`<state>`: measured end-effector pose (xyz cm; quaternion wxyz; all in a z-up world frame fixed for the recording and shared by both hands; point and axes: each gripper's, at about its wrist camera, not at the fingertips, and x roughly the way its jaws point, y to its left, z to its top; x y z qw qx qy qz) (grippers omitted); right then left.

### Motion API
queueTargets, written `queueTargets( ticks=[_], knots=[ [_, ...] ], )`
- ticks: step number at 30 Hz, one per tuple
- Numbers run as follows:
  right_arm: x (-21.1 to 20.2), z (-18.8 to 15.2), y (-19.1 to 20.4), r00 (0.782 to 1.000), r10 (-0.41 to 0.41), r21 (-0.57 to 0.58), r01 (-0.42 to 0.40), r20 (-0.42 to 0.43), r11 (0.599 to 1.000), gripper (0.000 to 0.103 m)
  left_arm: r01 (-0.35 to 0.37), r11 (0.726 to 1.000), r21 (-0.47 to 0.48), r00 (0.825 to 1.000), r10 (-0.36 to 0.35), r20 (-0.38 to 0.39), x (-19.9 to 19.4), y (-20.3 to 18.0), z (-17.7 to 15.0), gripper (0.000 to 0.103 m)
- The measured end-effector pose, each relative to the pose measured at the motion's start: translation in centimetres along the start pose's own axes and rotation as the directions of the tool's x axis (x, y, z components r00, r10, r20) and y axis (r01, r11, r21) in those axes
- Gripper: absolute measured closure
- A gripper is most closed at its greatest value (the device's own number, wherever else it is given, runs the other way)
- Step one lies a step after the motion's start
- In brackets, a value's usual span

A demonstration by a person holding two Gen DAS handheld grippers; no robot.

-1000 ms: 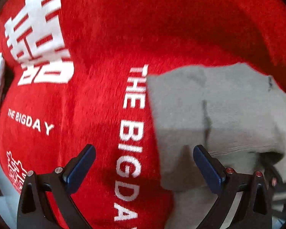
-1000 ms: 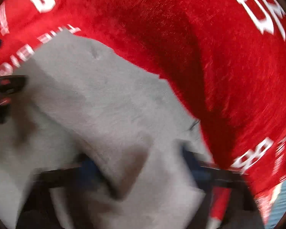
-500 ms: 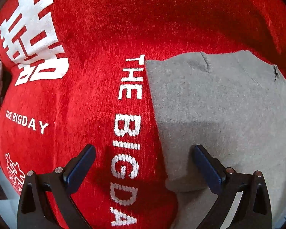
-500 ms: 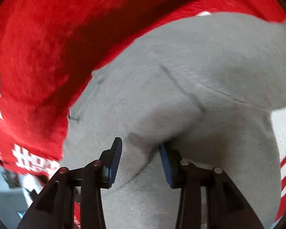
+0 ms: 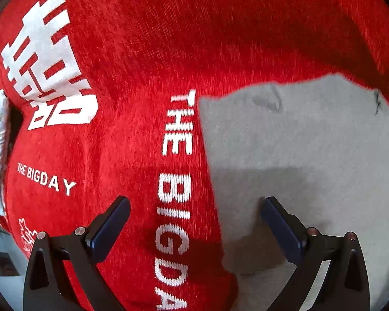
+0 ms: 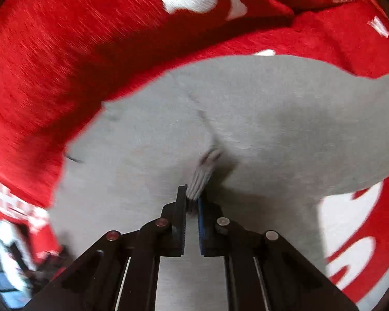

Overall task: Fold small clothes
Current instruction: 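Grasp the other sleeve cuff with the right tool, then fold the held sleeve across the sweater body with the right tool, release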

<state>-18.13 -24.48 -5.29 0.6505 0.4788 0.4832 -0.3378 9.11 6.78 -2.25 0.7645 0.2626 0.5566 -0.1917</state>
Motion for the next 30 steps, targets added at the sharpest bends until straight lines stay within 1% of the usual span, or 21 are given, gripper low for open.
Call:
queueTargets(
  ticks=[2, 4, 5, 6, 9, 10, 13, 15, 17, 21, 23, 25, 27, 30],
  knots=[
    [-0.3, 0.0, -1.2, 1.000, 0.029, 0.048, -0.030, 0.005, 0.998, 0.093, -0.004, 1.000, -0.006, 1.000, 0.004, -0.002, 0.5, 0.1, -0.4, 0.000],
    [-1.2, 0.0, -2.8, 1.000, 0.001, 0.099, -0.003, 0.019, 0.995, 0.092, -0.001, 1.000, -0.024, 1.000, 0.001, -0.010, 0.4, 0.4, -0.3, 0.001],
    [-1.6, 0.1, -3.7, 0.999, -0.029, 0.122, 0.026, 0.021, 0.992, 0.092, -0.005, 1.000, -0.024, 1.000, 0.005, -0.014, 0.4, 0.5, -0.3, 0.001],
    [-2.0, 0.2, -4.1, 0.999, -0.038, 0.136, 0.035, 0.018, 0.990, 0.092, -0.009, 1.000, -0.020, 1.000, 0.008, -0.017, 0.3, 0.5, -0.3, 0.001],
    [-3.1, 0.0, -5.8, 0.999, -0.031, 0.161, 0.029, 0.009, 0.986, 0.092, -0.013, 1.000, 0.009, 1.000, 0.013, -0.020, -0.3, 0.2, -0.1, 0.001],
    [-3.6, -0.1, -6.2, 1.000, -0.030, 0.161, 0.028, 0.008, 0.986, 0.088, -0.010, 1.000, 0.018, 1.000, 0.010, -0.019, -0.7, 0.0, -0.1, 0.001],
    [-4.5, -0.8, -7.5, 1.000, 0.011, 0.184, -0.010, -0.008, 0.983, 0.087, 0.019, 0.999, 0.032, 1.000, -0.018, -0.016, -1.9, -0.9, -0.1, 0.001],
    [-4.7, -1.3, -8.0, 0.999, 0.040, 0.202, -0.035, -0.023, 0.979, 0.081, 0.045, 0.998, 0.041, 0.999, -0.044, -0.016, -2.6, -1.8, -0.1, 0.001],
    [-4.9, -1.8, -8.7, 0.996, 0.081, 0.225, -0.072, -0.033, 0.972, 0.075, 0.074, 0.996, 0.056, 0.997, -0.073, -0.022, -3.2, -3.0, -0.2, 0.001],
    [-4.8, -2.9, -9.2, 0.993, 0.109, 0.243, -0.095, -0.046, 0.965, 0.069, 0.138, 0.985, 0.101, 0.990, -0.134, -0.041, -4.2, -6.7, -0.7, 0.001],
    [-5.2, -3.1, -10.0, 0.993, 0.104, 0.252, -0.088, -0.051, 0.964, 0.061, 0.169, 0.978, 0.126, 0.985, -0.163, -0.055, -4.7, -8.8, -1.0, 0.001],
    [-5.4, -3.2, -10.6, 0.994, 0.096, 0.260, -0.079, -0.051, 0.962, 0.057, 0.196, 0.970, 0.143, 0.980, -0.188, -0.071, -4.9, -10.7, -1.3, 0.001],
    [-6.0, -3.3, -11.8, 0.995, 0.092, 0.267, -0.075, -0.050, 0.961, 0.056, 0.219, 0.962, 0.164, 0.974, -0.208, -0.086, -5.3, -12.6, -1.6, 0.001],
    [-6.3, -3.4, -13.4, 0.995, 0.086, 0.292, -0.070, -0.041, 0.954, 0.049, 0.254, 0.948, 0.193, 0.966, -0.238, -0.104, -5.7, -15.3, -2.0, 0.001]
  ],
)
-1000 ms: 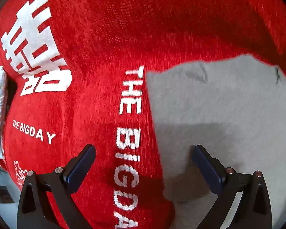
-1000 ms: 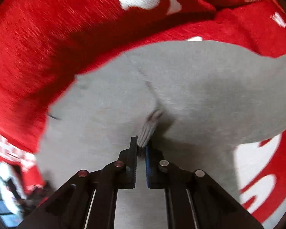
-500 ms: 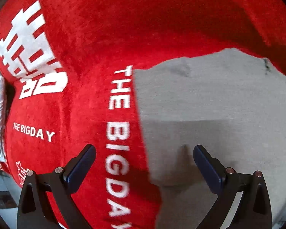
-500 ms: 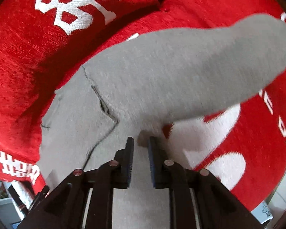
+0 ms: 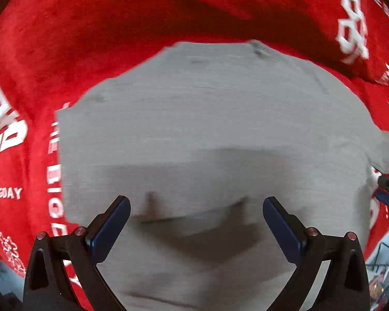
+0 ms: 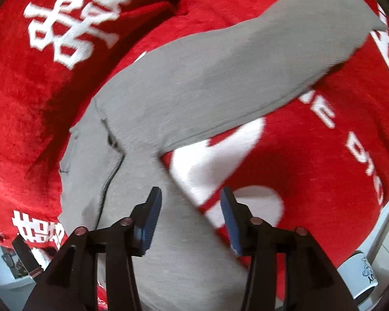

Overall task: Fold small clothes
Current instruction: 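Fold the held sleeve across the sweater body with the right tool, release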

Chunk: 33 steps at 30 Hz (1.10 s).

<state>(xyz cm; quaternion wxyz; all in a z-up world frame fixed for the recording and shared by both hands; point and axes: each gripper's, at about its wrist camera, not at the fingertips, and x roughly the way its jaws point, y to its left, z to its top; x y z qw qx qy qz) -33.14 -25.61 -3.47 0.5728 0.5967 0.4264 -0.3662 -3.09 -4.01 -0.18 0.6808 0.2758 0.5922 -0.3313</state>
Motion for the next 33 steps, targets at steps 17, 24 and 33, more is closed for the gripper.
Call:
queueTargets(
  ticks=[17, 24, 33],
  knots=[
    [-1.8, 4.7, -12.1, 0.976, 0.141, 0.365, -0.194, 0.168, 0.910, 0.047, 0.086, 0.992, 0.089, 0.996, -0.086, -0.005, 0.2, -9.3, 2.0, 0.001],
    [-1.8, 8.6, -14.8, 0.951, 0.207, 0.434, -0.291, 0.230, 0.853, 0.047, 0.119, 0.990, 0.073, 0.992, -0.115, -0.051, 1.6, -11.4, 2.4, 0.001],
    [-2.8, 11.7, -15.6, 0.924, 0.247, 0.446, -0.360, 0.292, 0.820, 0.047, 0.113, 0.992, 0.052, 0.992, -0.110, -0.062, 2.4, -12.6, 2.1, 0.001]
  ],
)
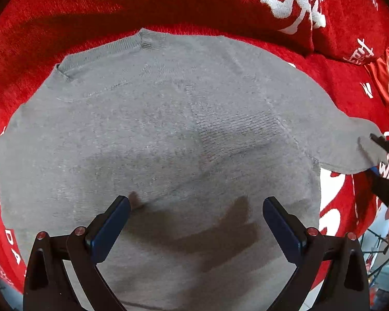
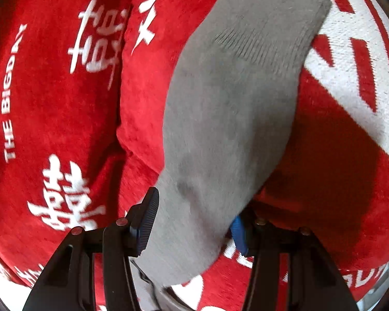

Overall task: Fold small clothes
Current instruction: 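Fold the held sleeve across the sweater body with the right tool, release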

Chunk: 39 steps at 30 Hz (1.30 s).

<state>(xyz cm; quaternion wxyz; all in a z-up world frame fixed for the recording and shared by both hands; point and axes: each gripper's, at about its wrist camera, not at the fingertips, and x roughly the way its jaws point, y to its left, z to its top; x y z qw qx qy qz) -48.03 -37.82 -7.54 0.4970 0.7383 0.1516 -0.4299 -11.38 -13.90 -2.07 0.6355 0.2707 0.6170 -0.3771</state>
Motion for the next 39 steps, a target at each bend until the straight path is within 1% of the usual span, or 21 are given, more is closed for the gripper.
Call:
queueTargets(
  ticks=[3, 5, 9, 13, 15, 18, 20, 21, 23, 25, 28, 29, 30, 32, 33, 34, 35, 36, 37, 38, 39],
  knots=[
    [0.3, 0.4, -0.6, 0.997, 0.079, 0.069, -0.078, -0.013, 0.995, 0.050, 0.000, 1.000, -0.009, 1.000, 0.000, 0.006, -0.1, -0.2, -0.1, 0.001],
    [0.7, 0.3, -0.4, 0.993, 0.112, 0.082, -0.109, -0.037, 0.991, 0.095, -0.003, 1.000, -0.009, 1.000, 0.003, 0.015, -0.1, -0.5, 0.0, 0.001],
    [0.9, -0.3, 1.8, 0.980, 0.186, 0.028, -0.184, -0.067, 0.983, 0.095, -0.014, 1.000, -0.004, 0.999, 0.014, 0.033, -0.2, -0.7, 0.3, 0.001],
    [1.2, -2.2, 6.2, 0.959, 0.245, -0.097, -0.260, -0.141, 0.961, 0.095, -0.020, 0.999, -0.032, 0.998, 0.022, 0.058, -0.9, 0.6, 0.4, 0.001],
    [1.6, -3.9, 9.1, 0.946, 0.261, -0.179, -0.295, -0.192, 0.939, 0.095, -0.026, 0.999, -0.047, 0.997, 0.030, 0.072, -1.3, 1.5, 0.5, 0.001],
    [2.9, -7.8, 14.4, 0.920, 0.265, -0.320, -0.354, -0.290, 0.879, 0.095, -0.049, 0.996, -0.069, 0.994, 0.055, 0.097, -2.2, 3.5, 0.5, 0.001],
    [3.9, -10.7, 17.4, 0.908, 0.234, -0.416, -0.372, -0.347, 0.830, 0.095, -0.065, 0.994, -0.092, 0.990, 0.075, 0.116, -2.7, 5.1, 0.4, 0.001],
    [4.7, -13.1, 19.2, 0.901, 0.200, -0.483, -0.381, -0.385, 0.788, 0.094, -0.070, 0.992, -0.103, 0.989, 0.083, 0.121, -2.9, 5.8, 0.2, 0.001],
    [6.2, -17.1, 21.2, 0.894, 0.120, -0.585, -0.379, -0.432, 0.717, 0.094, -0.088, 0.987, -0.136, 0.986, 0.106, 0.132, -3.4, 7.6, 0.0, 0.001],
    [8.4, -21.9, 22.5, 0.884, 0.015, -0.675, -0.367, -0.466, 0.640, 0.094, -0.098, 0.981, -0.166, 0.982, 0.122, 0.141, -3.7, 9.0, -0.5, 0.001],
    [12.3, -27.3, 22.0, 0.870, -0.132, -0.740, -0.315, -0.476, 0.594, 0.094, -0.116, 0.967, -0.227, 0.978, 0.151, 0.143, -4.1, 11.9, -1.2, 0.001],
    [13.8, -28.6, 21.4, 0.868, -0.186, -0.761, -0.279, -0.461, 0.586, 0.091, -0.122, 0.960, -0.252, 0.977, 0.161, 0.139, -4.1, 13.0, -1.6, 0.001],
    [14.8, -29.3, 21.1, 0.865, -0.228, -0.776, -0.247, -0.446, 0.581, 0.090, -0.127, 0.955, -0.267, 0.976, 0.168, 0.136, -4.1, 13.8, -1.9, 0.001],
    [17.2, -30.4, 19.8, 0.847, -0.327, -0.793, -0.166, -0.420, 0.587, 0.087, -0.136, 0.945, -0.297, 0.975, 0.180, 0.128, -3.9, 15.4, -2.5, 0.001],
    [17.7, -30.3, 19.2, 0.840, -0.340, -0.781, -0.148, -0.423, 0.606, 0.085, -0.139, 0.942, -0.306, 0.975, 0.184, 0.123, -3.7, 15.9, -2.7, 0.001],
    [17.5, -30.0, 18.9, 0.841, -0.315, -0.757, -0.157, -0.439, 0.635, 0.083, -0.142, 0.939, -0.315, 0.975, 0.187, 0.118, -3.4, 16.3, -3.0, 0.001],
    [17.2, -29.5, 18.8, 0.843, -0.292, -0.731, -0.161, -0.451, 0.663, 0.070, -0.140, 0.935, -0.326, 0.976, 0.185, 0.112, -3.2, 17.0, -3.3, 0.001],
    [16.6, -28.9, 18.7, 0.849, -0.267, -0.703, -0.160, -0.456, 0.692, 0.061, -0.136, 0.933, -0.334, 0.977, 0.181, 0.109, -3.1, 17.2, -3.4, 0.001],
    [16.0, -28.3, 18.5, 0.859, -0.239, -0.682, -0.161, -0.452, 0.713, 0.049, -0.130, 0.930, -0.343, 0.979, 0.176, 0.107, -3.0, 17.7, -3.5, 0.001],
    [15.4, -27.6, 18.6, 0.877, -0.210, -0.665, -0.153, -0.432, 0.731, 0.045, -0.126, 0.929, -0.348, 0.979, 0.173, 0.107, -3.0, 18.1, -3.8, 0.001],
    [14.9, -26.8, 18.7, 0.896, -0.191, -0.651, -0.132, -0.401, 0.747, 0.045, -0.118, 0.927, -0.356, 0.980, 0.167, 0.110, -3.0, 18.6, -3.9, 0.001]
  ],
)
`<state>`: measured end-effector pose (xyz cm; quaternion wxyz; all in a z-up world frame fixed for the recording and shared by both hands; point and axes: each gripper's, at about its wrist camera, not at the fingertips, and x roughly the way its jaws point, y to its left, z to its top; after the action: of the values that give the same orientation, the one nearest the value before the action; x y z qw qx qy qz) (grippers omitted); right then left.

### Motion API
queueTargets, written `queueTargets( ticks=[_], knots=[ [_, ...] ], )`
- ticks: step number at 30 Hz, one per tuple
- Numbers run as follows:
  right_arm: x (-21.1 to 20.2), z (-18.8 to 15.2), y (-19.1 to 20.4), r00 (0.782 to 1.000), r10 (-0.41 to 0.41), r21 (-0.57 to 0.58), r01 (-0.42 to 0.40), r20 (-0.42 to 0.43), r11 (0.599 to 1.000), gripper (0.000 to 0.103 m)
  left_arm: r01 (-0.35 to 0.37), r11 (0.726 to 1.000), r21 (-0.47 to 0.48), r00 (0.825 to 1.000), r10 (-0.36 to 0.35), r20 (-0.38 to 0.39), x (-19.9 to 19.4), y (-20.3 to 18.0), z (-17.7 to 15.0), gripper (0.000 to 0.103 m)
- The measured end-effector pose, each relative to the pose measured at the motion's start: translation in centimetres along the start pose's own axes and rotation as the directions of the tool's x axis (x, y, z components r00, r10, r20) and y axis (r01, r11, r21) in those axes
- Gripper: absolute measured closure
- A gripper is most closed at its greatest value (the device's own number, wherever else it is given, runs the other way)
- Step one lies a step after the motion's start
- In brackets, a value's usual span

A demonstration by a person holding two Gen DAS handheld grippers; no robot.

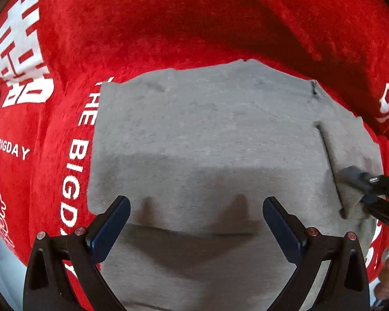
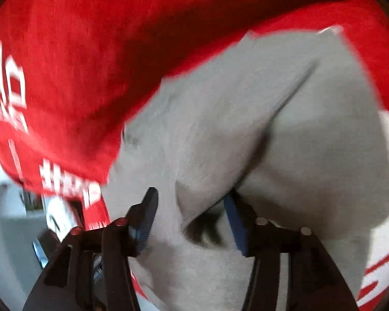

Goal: Fold small clothes

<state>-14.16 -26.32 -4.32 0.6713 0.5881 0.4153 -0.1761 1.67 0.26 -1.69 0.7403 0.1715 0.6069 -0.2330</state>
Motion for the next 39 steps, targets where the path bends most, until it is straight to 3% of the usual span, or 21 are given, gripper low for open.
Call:
queueTargets(
  ticks=[3, 4, 5, 6, 9, 12, 15, 18, 20, 22, 24, 25, 26, 29, 33, 37, 39],
  knots=[
    [-0.8, 1.6, -1.2, 0.998, -0.013, 0.101, 0.007, 0.062, 0.995, 0.047, 0.033, 0.999, -0.026, 0.999, -0.033, 0.001, 0.3, 0.9, 0.4, 0.001],
    [-0.7, 2.0, -1.4, 0.997, -0.001, 0.132, -0.009, 0.074, 0.991, 0.063, 0.046, 0.998, -0.036, 0.999, -0.046, 0.003, 0.3, 1.2, 0.6, 0.001],
    [-0.5, 2.5, -1.1, 0.996, 0.004, 0.139, -0.016, 0.086, 0.990, 0.088, 0.073, 0.996, -0.051, 0.997, -0.073, 0.008, 0.2, 1.7, 0.8, 0.001],
    [-0.2, 2.7, -0.2, 0.996, 0.003, 0.109, -0.013, 0.093, 0.994, 0.091, 0.092, 0.994, -0.061, 0.996, -0.092, 0.011, 0.3, 2.0, 0.8, 0.001],
    [0.7, 2.6, 5.2, 0.997, 0.036, -0.113, -0.028, 0.071, 0.993, 0.092, 0.162, 0.982, -0.096, 0.987, -0.161, 0.025, 0.0, 3.0, 1.7, 0.001],
    [3.2, 0.0, 10.8, 0.998, 0.042, -0.360, -0.053, -0.039, 0.932, 0.093, 0.228, 0.967, -0.116, 0.974, -0.225, 0.039, -0.4, 4.2, 1.9, 0.001],
    [7.0, -4.3, 14.3, 0.987, -0.061, -0.546, -0.029, -0.146, 0.837, 0.093, 0.306, 0.940, -0.149, 0.952, -0.303, 0.043, -0.6, 5.5, 2.0, 0.001],
    [10.0, -7.5, 14.9, 0.963, -0.184, -0.640, 0.017, -0.196, 0.768, 0.090, 0.370, 0.904, -0.213, 0.928, -0.371, 0.040, -0.1, 6.9, 2.0, 0.001],
    [11.3, -9.0, 14.5, 0.942, -0.248, -0.655, 0.042, -0.225, 0.755, 0.090, 0.391, 0.887, -0.247, 0.917, -0.397, 0.027, 0.5, 7.3, 1.8, 0.001],
    [11.0, -9.1, 12.9, 0.935, -0.260, -0.628, 0.054, -0.242, 0.776, 0.087, 0.393, 0.882, -0.261, 0.914, -0.406, 0.005, 1.3, 7.3, 1.6, 0.001],
    [9.9, -9.0, 12.3, 0.940, -0.240, -0.590, 0.053, -0.242, 0.805, 0.072, 0.400, 0.879, -0.260, 0.909, -0.416, -0.007, 1.7, 7.0, 1.5, 0.001],
    [9.2, -8.8, 11.7, 0.944, -0.237, -0.565, 0.069, -0.231, 0.823, 0.054, 0.404, 0.878, -0.257, 0.907, -0.421, -0.012, 1.8, 6.7, 1.4, 0.001],
    [8.4, -8.8, 11.4, 0.948, -0.237, -0.540, 0.087, -0.214, 0.837, 0.043, 0.407, 0.878, -0.252, 0.905, -0.425, -0.018, 1.9, 6.4, 1.3, 0.001],
    [5.0, -7.6, 7.3, 0.960, -0.223, -0.395, 0.142, -0.168, 0.908, 0.042, 0.406, 0.885, -0.227, 0.904, -0.425, -0.038, 2.2, 5.3, 1.1, 0.001],
    [1.0, -5.7, 0.9, 0.982, -0.161, -0.082, 0.153, -0.094, 0.985, 0.042, 0.418, 0.884, -0.207, 0.898, -0.437, -0.053, 2.5, 4.0, 1.6, 0.001],
    [-1.8, -4.4, -4.9, 0.999, -0.042, 0.218, 0.038, 0.013, 0.975, 0.042, 0.413, 0.891, -0.188, 0.898, -0.433, -0.076, 3.2, 2.6, 2.5, 0.001],
    [-2.3, -4.0, -6.1, 0.999, -0.007, 0.293, -0.008, 0.050, 0.956, 0.042, 0.402, 0.899, -0.175, 0.904, -0.420, -0.082, 3.4, 2.0, 2.9, 0.001]
  ],
)
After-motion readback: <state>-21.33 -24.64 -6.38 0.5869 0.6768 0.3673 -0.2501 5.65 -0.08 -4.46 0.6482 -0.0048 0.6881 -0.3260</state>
